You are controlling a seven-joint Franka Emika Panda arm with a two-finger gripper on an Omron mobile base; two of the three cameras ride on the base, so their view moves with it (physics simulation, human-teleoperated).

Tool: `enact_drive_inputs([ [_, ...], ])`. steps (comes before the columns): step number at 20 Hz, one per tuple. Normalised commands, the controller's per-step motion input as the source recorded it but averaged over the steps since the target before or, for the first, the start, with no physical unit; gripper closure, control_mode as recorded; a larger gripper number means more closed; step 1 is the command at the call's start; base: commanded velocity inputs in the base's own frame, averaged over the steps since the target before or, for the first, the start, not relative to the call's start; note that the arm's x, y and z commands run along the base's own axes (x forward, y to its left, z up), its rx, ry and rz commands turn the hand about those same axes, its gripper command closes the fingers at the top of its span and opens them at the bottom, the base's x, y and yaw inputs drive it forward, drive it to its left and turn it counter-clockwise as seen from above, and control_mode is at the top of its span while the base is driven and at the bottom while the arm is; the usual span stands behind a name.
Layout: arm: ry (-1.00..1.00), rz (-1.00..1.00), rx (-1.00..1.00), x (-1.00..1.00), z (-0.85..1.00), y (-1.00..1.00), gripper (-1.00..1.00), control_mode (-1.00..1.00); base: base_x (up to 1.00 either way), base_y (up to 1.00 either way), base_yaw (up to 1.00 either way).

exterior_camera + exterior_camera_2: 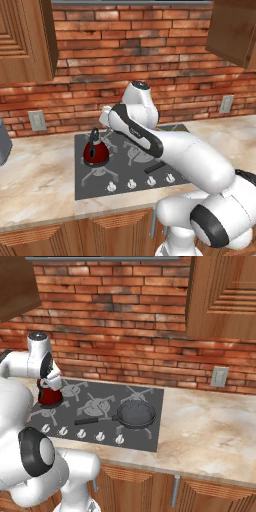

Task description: Pick the kettle from the counter and place it on a stove burner. Then turn the burner on.

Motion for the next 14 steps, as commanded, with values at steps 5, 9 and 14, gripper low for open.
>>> enact_drive_inputs([
  [5,0.00,0.32,0.00,-0.72,0.00,-0.05,-1.00,-1.00,0.00,0.00,0.00],
  [9,0.00,0.39,0.00,-0.66,0.00,0.00,-1.00,-1.00,0.00,0.00,0.00],
  [14,0.03,0.24,-0.09,-0.49,-0.10,0.00,-1.00,-1.00,0.00,0.00,0.00],
])
